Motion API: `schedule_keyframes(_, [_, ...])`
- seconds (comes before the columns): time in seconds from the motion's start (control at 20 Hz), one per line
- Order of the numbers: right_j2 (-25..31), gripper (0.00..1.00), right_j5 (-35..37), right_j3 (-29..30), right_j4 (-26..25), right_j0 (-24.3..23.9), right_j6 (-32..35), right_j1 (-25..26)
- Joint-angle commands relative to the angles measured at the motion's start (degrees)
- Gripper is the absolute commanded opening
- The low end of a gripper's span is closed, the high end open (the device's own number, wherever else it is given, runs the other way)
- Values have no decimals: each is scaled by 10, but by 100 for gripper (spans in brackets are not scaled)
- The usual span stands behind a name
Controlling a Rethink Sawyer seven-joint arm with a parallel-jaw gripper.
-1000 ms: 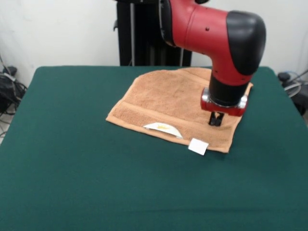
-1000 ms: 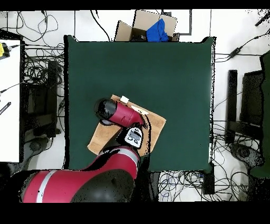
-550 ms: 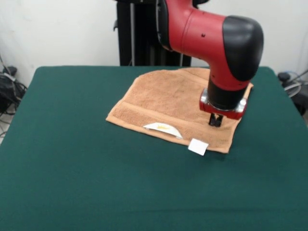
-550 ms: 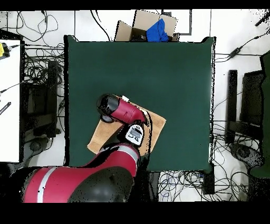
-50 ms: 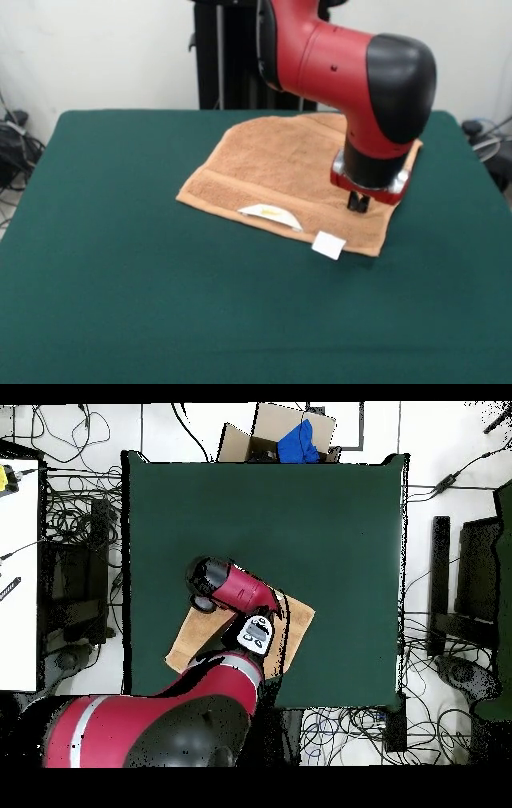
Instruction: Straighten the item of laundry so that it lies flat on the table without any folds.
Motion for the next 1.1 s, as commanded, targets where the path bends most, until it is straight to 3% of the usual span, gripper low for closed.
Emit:
schedule_keyframes(0.05, [-29,0,-242,-191,102,13,250,108])
schedule_keyframes(0.5, [-48,0,-232,-242,122,18,296,128])
schedule_keyframes(1.1, [-145,0,-200,-327,159,49,403,184])
